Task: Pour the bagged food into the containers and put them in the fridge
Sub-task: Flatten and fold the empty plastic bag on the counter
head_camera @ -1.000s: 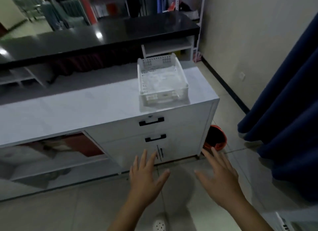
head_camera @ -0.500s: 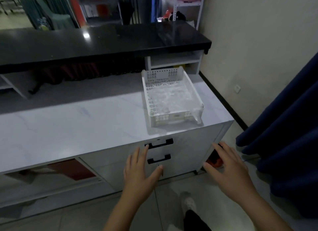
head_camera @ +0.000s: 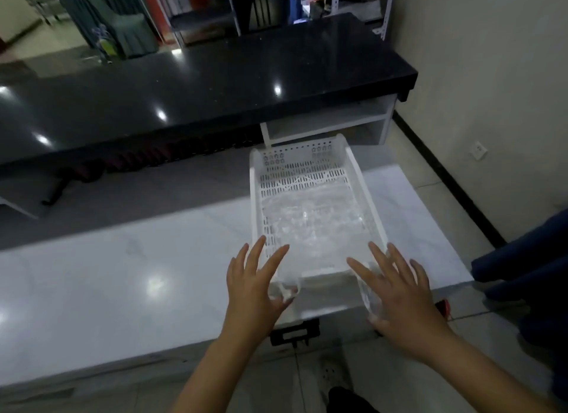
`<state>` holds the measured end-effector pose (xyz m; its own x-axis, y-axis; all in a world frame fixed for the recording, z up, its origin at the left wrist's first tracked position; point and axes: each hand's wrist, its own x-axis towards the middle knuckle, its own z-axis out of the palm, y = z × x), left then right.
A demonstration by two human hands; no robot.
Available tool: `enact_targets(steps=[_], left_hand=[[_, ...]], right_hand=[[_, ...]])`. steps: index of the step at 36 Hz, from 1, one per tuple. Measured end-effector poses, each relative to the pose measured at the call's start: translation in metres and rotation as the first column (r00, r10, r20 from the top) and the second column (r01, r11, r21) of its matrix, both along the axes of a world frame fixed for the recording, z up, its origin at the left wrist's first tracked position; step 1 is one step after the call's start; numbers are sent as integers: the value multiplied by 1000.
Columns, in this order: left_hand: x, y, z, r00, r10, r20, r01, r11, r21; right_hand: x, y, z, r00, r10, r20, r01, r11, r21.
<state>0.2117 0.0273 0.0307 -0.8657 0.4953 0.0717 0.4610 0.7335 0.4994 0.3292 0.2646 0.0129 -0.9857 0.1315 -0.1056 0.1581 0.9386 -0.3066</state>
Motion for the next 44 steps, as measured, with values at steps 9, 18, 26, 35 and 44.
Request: enact_targets(steps=[9, 18, 26, 35, 44], left_hand=[[-50, 13, 10, 1000, 18, -10, -16, 985, 174], [-108, 12, 58, 981, -42, 189, -42, 906, 421], [-160, -10, 114, 959, -263, 103, 161, 809, 565], [-194, -69, 173, 929, -365, -69, 317, 683, 658], [-190, -153, 172, 939, -291, -182, 339, 708, 620]], right_hand=[[-38, 40, 4, 931, -9, -365, -93, 961, -262], [-87, 34, 57, 893, -280, -353, 53, 843, -535], [-122, 17, 123, 781, -410, -470, 16, 767, -642], [-135, -32, 175, 589, -442, -677, -160, 757, -633], [-147, -116, 164, 574, -357, -737, -213, 804, -555]])
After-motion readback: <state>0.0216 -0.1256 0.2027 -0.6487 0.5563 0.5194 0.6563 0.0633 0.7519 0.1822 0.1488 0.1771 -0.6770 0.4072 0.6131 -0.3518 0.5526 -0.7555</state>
